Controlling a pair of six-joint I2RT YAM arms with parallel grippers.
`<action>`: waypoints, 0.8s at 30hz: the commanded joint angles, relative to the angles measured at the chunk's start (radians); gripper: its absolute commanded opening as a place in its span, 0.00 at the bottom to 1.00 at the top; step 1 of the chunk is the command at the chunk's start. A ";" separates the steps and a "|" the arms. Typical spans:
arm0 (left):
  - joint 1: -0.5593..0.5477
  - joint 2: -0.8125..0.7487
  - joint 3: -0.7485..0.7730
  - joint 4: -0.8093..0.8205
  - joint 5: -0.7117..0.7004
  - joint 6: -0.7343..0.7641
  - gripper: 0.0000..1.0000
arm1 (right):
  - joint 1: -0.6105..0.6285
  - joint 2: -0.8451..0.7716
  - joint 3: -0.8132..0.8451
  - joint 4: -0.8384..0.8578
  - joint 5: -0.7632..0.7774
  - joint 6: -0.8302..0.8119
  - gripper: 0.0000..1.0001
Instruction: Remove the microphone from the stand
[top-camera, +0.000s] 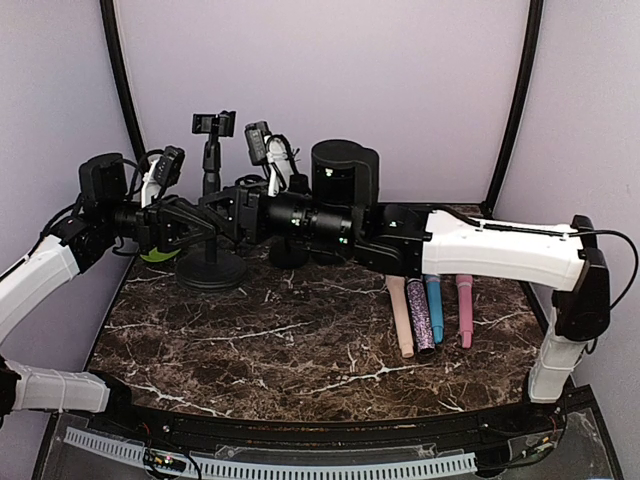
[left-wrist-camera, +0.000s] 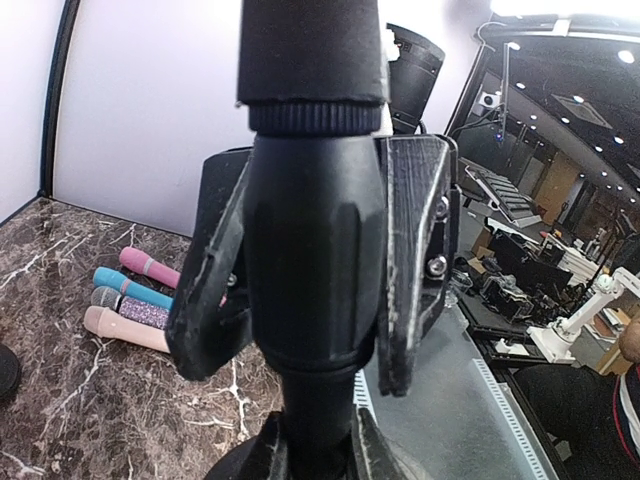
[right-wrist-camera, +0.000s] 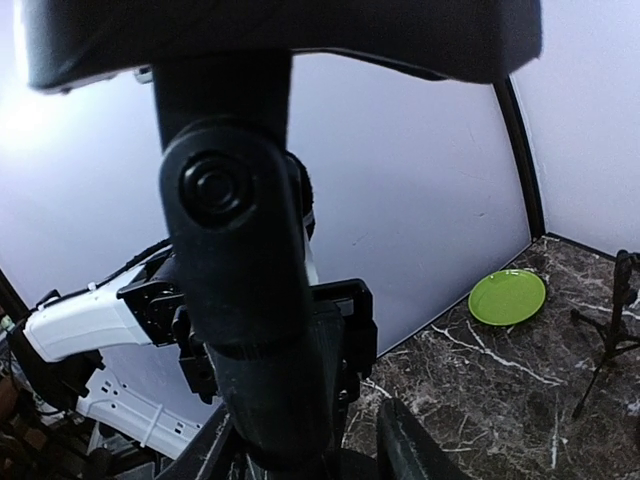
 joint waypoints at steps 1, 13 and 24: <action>0.004 -0.023 0.028 -0.037 -0.003 0.081 0.00 | 0.003 0.040 0.070 0.016 0.047 -0.043 0.38; 0.017 0.009 0.153 -0.465 -0.293 0.369 0.99 | -0.030 -0.018 -0.082 0.043 0.272 -0.243 0.00; 0.207 -0.004 0.124 -0.598 -0.377 0.451 0.99 | -0.280 -0.086 -0.463 0.335 0.479 -0.372 0.00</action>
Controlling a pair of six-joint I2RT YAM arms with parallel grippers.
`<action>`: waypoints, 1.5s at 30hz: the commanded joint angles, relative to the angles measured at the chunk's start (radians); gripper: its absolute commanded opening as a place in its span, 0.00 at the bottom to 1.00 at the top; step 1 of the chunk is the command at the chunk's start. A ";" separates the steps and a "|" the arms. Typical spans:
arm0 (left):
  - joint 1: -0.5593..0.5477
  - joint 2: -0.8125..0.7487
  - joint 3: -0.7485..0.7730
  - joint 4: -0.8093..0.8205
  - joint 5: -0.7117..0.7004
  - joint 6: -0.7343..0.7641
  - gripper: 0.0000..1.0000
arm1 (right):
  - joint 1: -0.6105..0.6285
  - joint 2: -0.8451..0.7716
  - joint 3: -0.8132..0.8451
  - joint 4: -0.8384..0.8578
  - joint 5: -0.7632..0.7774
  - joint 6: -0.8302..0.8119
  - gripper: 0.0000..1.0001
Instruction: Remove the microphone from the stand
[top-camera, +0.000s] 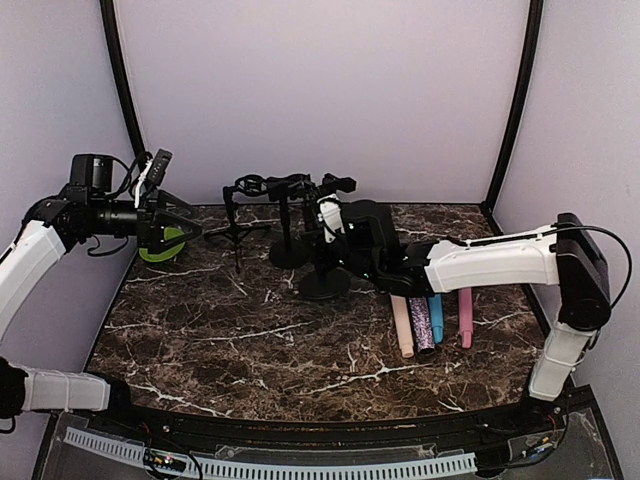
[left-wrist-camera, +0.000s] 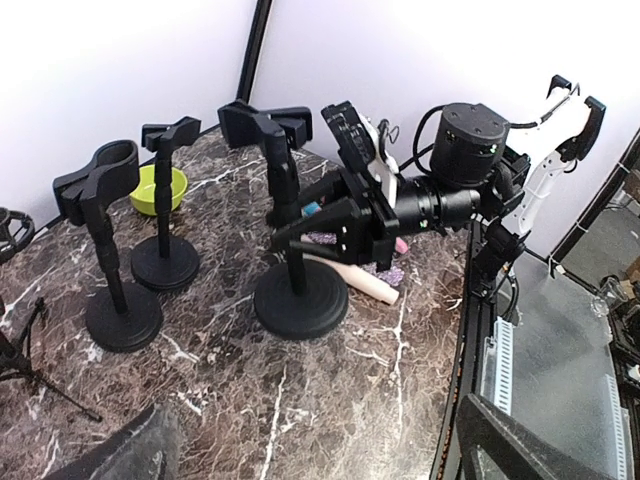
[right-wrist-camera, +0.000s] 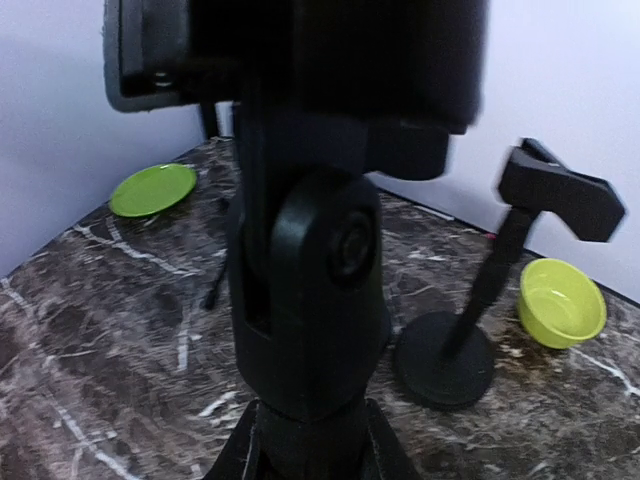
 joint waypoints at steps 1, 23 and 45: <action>0.026 -0.029 -0.021 -0.087 -0.047 0.066 0.99 | -0.119 -0.031 -0.014 0.253 0.099 -0.059 0.00; 0.072 -0.052 -0.046 -0.117 -0.131 0.061 0.99 | -0.377 0.321 0.121 0.461 0.187 -0.119 0.00; 0.096 -0.056 -0.014 -0.178 -0.152 0.077 0.99 | -0.360 0.206 -0.125 0.521 0.237 -0.054 1.00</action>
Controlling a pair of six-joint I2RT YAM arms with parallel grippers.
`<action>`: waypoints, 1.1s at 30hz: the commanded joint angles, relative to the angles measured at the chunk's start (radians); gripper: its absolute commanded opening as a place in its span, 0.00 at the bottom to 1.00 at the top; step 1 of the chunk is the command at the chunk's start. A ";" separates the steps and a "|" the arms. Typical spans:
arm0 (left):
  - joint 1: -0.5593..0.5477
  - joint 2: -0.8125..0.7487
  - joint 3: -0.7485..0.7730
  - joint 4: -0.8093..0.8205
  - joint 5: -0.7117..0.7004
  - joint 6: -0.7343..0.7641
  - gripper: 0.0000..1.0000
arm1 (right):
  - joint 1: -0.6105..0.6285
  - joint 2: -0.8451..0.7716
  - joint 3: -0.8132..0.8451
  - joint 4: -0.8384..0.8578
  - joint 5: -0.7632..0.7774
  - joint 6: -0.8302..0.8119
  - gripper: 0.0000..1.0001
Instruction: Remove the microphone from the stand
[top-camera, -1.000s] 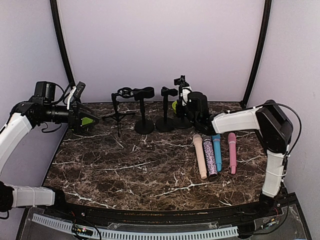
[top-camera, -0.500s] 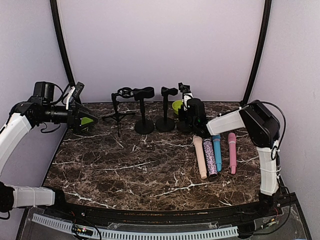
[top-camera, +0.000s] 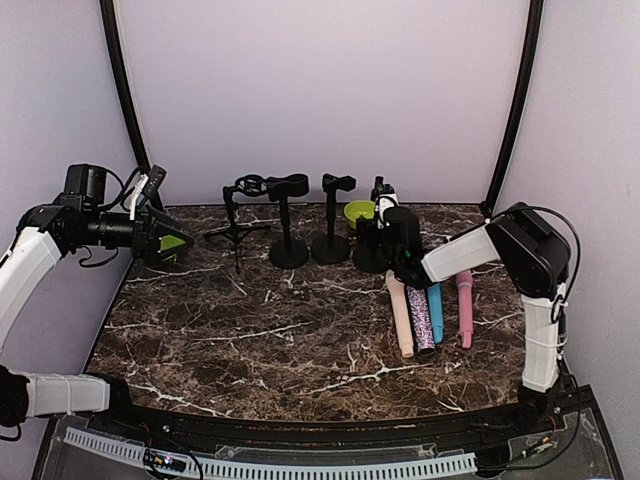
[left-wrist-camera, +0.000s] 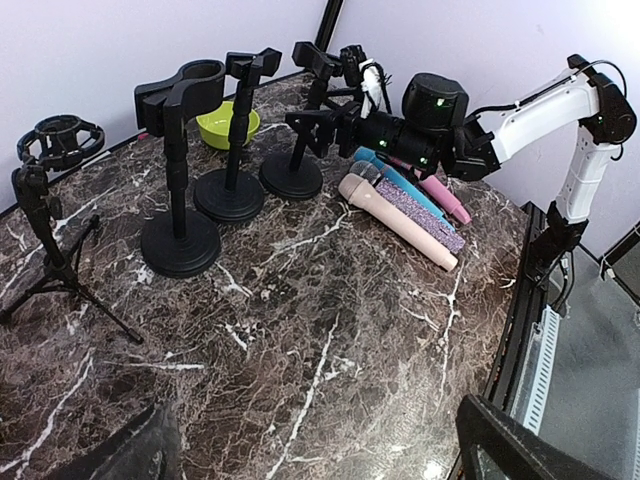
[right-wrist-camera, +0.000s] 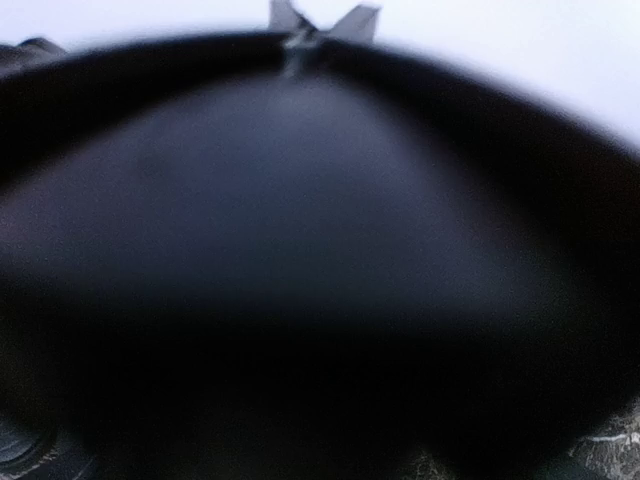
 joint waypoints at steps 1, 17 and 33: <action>0.012 -0.018 0.025 -0.049 -0.005 0.015 0.99 | 0.016 -0.132 -0.066 0.029 -0.003 0.036 1.00; 0.135 0.000 -0.097 0.198 -0.187 0.022 0.99 | 0.075 -0.867 -0.415 -0.435 0.114 0.215 1.00; 0.266 0.176 -0.689 1.307 -0.246 -0.218 0.99 | -0.269 -1.423 -0.929 -0.296 0.485 0.136 1.00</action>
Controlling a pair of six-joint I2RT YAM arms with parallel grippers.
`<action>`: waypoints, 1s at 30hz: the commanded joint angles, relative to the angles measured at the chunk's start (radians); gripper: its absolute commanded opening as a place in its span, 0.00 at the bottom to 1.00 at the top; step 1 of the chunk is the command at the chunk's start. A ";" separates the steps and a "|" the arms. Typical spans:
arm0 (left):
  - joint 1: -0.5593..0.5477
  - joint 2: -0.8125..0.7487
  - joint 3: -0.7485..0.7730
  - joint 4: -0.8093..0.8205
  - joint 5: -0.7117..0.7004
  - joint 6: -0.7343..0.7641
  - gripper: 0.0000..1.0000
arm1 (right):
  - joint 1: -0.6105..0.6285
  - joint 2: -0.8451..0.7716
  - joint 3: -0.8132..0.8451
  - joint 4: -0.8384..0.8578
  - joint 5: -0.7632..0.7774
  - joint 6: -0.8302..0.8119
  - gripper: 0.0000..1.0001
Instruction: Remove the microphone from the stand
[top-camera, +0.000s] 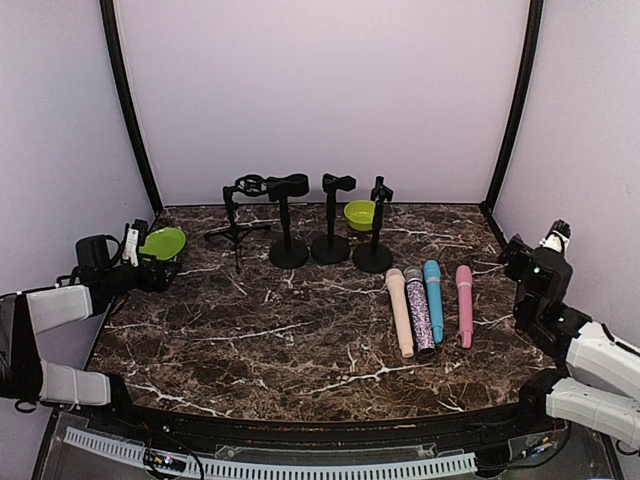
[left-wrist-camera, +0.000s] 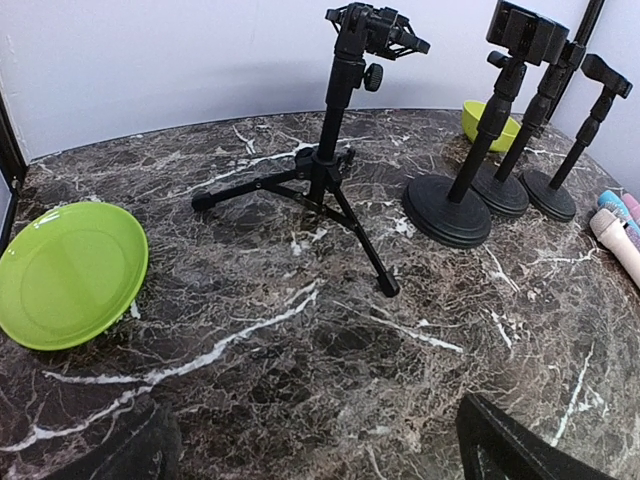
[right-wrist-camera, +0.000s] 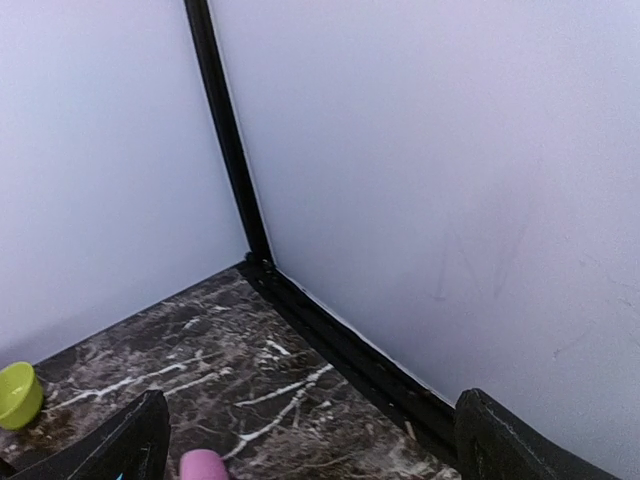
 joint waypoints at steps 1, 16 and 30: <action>0.006 0.110 -0.074 0.414 0.004 -0.058 0.99 | -0.065 -0.041 -0.136 0.211 0.069 -0.132 1.00; 0.012 0.399 -0.148 0.918 -0.041 -0.130 0.99 | -0.315 0.476 -0.251 0.877 -0.271 -0.208 1.00; -0.054 0.412 -0.047 0.720 -0.129 -0.054 0.99 | -0.353 0.848 -0.176 1.122 -0.554 -0.302 1.00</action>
